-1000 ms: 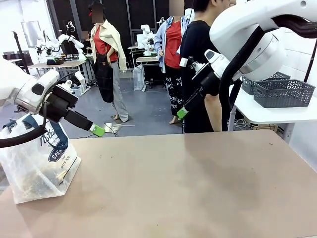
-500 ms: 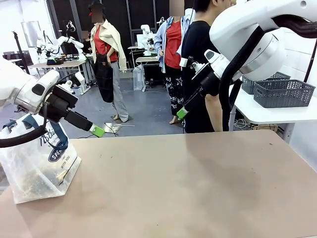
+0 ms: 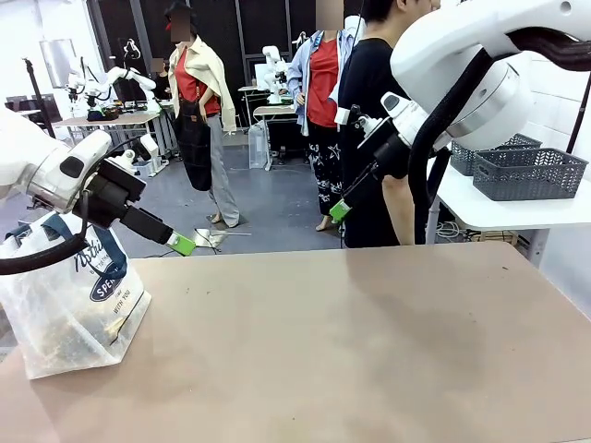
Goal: Transfer purchased items from the store into the shopping bag.
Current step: Move the Reusable shopping bag to the right side of the table.
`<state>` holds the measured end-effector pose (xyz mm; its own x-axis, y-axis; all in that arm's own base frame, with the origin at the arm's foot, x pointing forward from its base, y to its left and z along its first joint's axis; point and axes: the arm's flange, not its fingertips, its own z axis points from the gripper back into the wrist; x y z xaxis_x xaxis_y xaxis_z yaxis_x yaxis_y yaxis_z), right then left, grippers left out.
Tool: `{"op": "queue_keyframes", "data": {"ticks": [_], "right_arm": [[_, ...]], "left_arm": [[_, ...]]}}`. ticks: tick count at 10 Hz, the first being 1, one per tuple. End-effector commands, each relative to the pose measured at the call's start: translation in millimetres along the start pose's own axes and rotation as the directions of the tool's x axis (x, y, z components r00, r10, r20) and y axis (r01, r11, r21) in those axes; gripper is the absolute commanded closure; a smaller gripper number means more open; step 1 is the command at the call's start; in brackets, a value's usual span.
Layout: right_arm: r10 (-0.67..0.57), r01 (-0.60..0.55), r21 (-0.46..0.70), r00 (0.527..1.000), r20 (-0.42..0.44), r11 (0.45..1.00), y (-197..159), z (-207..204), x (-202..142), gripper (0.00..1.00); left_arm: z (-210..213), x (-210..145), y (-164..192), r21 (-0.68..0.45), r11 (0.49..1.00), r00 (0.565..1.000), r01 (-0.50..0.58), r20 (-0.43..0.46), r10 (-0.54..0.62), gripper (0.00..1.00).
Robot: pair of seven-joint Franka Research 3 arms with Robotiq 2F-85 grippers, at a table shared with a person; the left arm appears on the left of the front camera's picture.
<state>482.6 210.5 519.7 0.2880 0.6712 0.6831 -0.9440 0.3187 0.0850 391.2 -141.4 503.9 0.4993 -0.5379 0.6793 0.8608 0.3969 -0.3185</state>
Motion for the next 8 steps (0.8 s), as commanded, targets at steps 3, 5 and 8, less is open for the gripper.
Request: {"op": "queue_keyframes", "data": {"ticks": [3,5,8], "right_arm": [[-0.006,0.006,0.005,1.000,-0.001,1.000,0.2,0.1,-0.5,0.00],[-0.006,0.006,0.005,1.000,-0.001,1.000,0.2,0.1,-0.5,0.00],[-0.006,0.006,0.005,1.000,-0.001,1.000,0.2,0.1,-0.5,0.00]], "left_arm": [[0.1,-0.6,-0.7,-0.015,1.000,1.000,0.002,0.020,-0.001,0.00],[0.1,-0.6,-0.7,-0.015,1.000,1.000,0.002,0.020,-0.001,0.00],[0.1,-0.6,-0.7,-0.015,1.000,1.000,0.002,0.020,-0.001,0.00]]}}
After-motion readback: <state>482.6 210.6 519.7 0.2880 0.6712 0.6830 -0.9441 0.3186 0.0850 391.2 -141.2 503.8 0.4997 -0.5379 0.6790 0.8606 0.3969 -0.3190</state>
